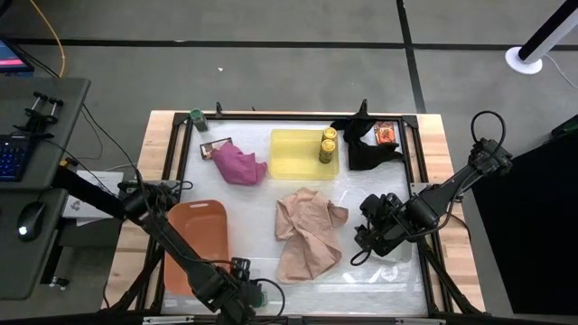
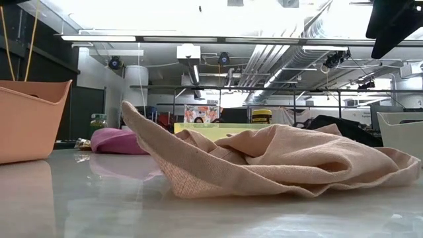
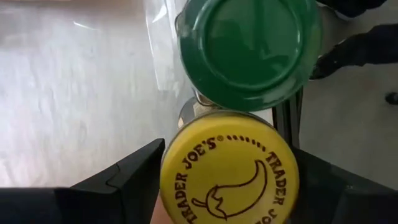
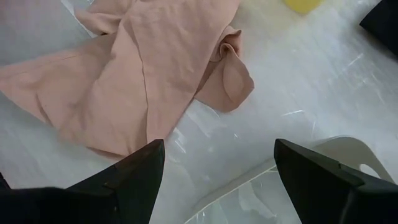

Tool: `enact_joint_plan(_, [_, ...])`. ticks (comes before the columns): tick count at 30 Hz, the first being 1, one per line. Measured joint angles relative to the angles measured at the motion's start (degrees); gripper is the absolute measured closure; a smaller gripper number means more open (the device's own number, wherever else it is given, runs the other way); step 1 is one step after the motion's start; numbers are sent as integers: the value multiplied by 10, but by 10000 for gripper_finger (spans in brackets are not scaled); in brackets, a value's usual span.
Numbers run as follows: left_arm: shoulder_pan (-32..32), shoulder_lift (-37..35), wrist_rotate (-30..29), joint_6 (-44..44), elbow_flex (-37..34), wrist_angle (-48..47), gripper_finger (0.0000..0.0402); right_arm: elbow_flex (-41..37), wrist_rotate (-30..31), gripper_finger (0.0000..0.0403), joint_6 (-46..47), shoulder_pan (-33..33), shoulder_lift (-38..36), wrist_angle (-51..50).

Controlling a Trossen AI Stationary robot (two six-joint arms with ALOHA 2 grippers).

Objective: Sort spices by type
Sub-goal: Put the yellow seasoning bottle into the yellow bin

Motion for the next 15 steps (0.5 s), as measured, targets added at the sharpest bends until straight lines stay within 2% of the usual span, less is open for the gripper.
enact_joint_plan(6, [6, 0, -7, -2, 0, 1, 135, 0, 0, 105, 0, 0, 0, 0])
enact_joint_plan(8, [8, 0, -1, -1, 0, 1, 151, 0, 0, 105, 0, 0, 0, 0])
enact_joint_plan(12, [16, -4, 35, 0, 0, -2, 207, 0, 0, 105, -2, 0, 0, -4])
enact_joint_plan(15, [24, -18, 52, -6, 0, -27, 208, 0, 0, 105, -2, 0, 0, -6])
